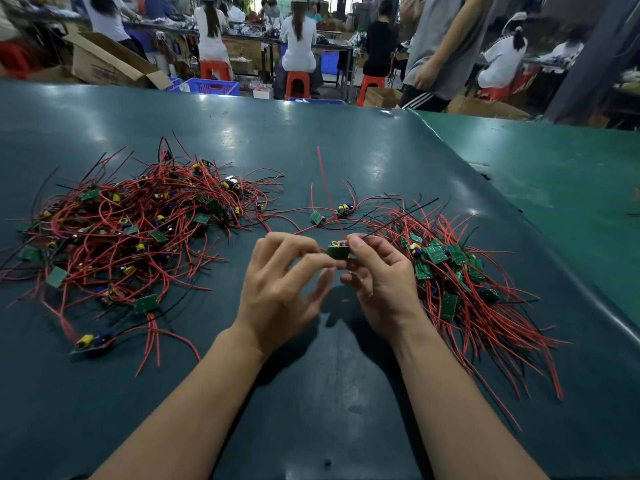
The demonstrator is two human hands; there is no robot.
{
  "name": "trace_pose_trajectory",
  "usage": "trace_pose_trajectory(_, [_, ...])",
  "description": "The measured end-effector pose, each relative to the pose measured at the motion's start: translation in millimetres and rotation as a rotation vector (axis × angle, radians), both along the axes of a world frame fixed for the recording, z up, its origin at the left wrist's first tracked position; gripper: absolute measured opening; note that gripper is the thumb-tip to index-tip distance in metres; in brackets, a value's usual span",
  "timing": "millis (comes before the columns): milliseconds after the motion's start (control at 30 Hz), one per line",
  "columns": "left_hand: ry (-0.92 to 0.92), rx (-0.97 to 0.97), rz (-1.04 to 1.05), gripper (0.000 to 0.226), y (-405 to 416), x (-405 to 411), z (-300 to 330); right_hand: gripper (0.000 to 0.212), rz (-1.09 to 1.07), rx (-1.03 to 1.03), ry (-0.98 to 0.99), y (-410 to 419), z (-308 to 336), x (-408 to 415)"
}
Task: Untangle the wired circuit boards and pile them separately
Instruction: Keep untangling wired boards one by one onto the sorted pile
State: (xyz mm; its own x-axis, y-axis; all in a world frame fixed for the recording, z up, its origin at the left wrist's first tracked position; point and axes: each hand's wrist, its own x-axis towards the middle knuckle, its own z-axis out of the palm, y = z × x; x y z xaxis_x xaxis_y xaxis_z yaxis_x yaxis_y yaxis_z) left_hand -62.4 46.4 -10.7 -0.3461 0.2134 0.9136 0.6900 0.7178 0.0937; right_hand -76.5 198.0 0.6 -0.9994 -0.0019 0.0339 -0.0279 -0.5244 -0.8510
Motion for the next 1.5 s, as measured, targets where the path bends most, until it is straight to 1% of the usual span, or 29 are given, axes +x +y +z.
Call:
trace_pose_trajectory(67, [0.045,-0.005,-0.023,0.014,2.2,2.2,-0.1,0.007,0.027,-0.072,-0.001,1.0,1.5,-0.2])
trace_pose_trajectory(133, [0.002,-0.009,-0.054,0.023,4.8,2.4,-2.7,0.016,0.055,-0.103,0.003,0.7,2.4,0.1])
trace_pose_trajectory(167, [-0.078,0.02,-0.061,0.027,5.5,2.2,-4.7,0.019,0.067,-0.102,0.003,0.2,2.2,0.0])
trace_pose_trajectory(200, [-0.196,0.074,-0.055,0.031,5.6,1.6,-7.1,0.019,0.076,-0.086,0.006,-0.6,1.6,0.0])
trace_pose_trajectory(267, [-0.497,0.217,-0.01,0.048,4.0,-0.4,-9.2,0.015,0.094,-0.005,0.017,-3.0,-0.8,1.2])
trace_pose_trajectory(300, [-0.636,0.28,0.018,0.058,2.9,-2.3,-10.0,0.017,0.106,0.052,0.023,-4.1,-2.3,1.9])
trace_pose_trajectory(333, [-0.74,0.339,0.037,0.065,1.4,-4.8,-10.2,0.019,0.12,0.1,0.029,-5.0,-3.5,2.5])
trace_pose_trajectory(367, [-0.808,0.397,0.026,0.066,-0.3,-7.3,-9.5,0.019,0.138,0.122,0.032,-5.7,-4.7,3.1])
trace_pose_trajectory(400, [-0.853,0.457,-0.021,0.06,-1.5,-8.9,-8.7,0.019,0.16,0.119,0.033,-6.3,-5.5,3.6])
trace_pose_trajectory(433, [-0.883,0.523,-0.095,0.048,-2.4,-9.5,-7.6,0.02,0.179,0.098,0.037,-6.7,-6.1,3.5])
trace_pose_trajectory(500, [-0.899,0.632,-0.241,0.02,-3.4,-9.2,-5.8,0.018,0.198,0.037,0.047,-8.3,-6.0,3.0])
trace_pose_trajectory(533, [-0.888,0.658,-0.28,0.011,-4.3,-8.8,-5.5,0.014,0.201,0.005,0.055,-8.8,-5.6,3.0])
trace_pose_trajectory(600, [-0.876,0.696,-0.305,0.003,-4.9,-7.7,-4.9,0.011,0.2,-0.051,0.062,-9.2,-4.0,3.3])
trace_pose_trajectory(700, [-0.895,0.743,-0.286,0.008,-3.0,-5.3,-3.2,0.016,0.211,-0.04,0.056,-8.0,-3.4,3.7])
trace_pose_trajectory(800, [-0.918,0.795,-0.338,0.01,-4.4,-4.5,-0.7,0.02,0.207,0.012,0.061,-9.2,-0.9,5.1])
trace_pose_trajectory(867, [-0.911,0.826,-0.375,0.011,-5.6,-4.8,1.0,0.025,0.171,-0.048,0.024,-10.5,1.1,4.5])
trace_pose_trajectory(967, [-0.931,0.989,-0.506,0.018,-2.9,-5.3,0.4,0.025,0.114,-0.196,-0.049,-8.8,4.0,3.1])
trace_pose_trajectory(1033, [-0.961,1.055,-0.566,0.018,-0.9,-5.9,0.0,0.022,0.083,-0.231,-0.077,-6.9,3.8,1.6])
trace_pose_trajectory(1167, [-1.016,1.057,-0.58,0.02,-1.9,-9.1,-0.4,0.011,0.032,-0.046,-0.08,-10.7,-0.6,1.3])
trace_pose_trajectory(1267, [-1.042,0.972,-0.557,0.024,-1.9,-9.0,-1.5,0.012,-0.001,0.069,-0.02,-12.2,-3.7,1.7])
trace_pose_trajectory(1333, [-1.057,0.956,-0.57,0.026,-1.7,-7.5,-2.0,0.012,-0.024,0.142,0.008,-11.1,-5.1,2.5])
trace_pose_trajectory(1400, [-1.059,0.952,-0.562,0.032,-1.4,-6.1,-0.1,0.011,-0.032,0.184,0.021,-10.0,-5.8,2.6])
trace_pose_trajectory(1500, [-1.054,0.963,-0.514,0.031,-0.6,-5.5,1.5,0.012,-0.043,0.215,0.015,-9.8,-6.4,2.0])
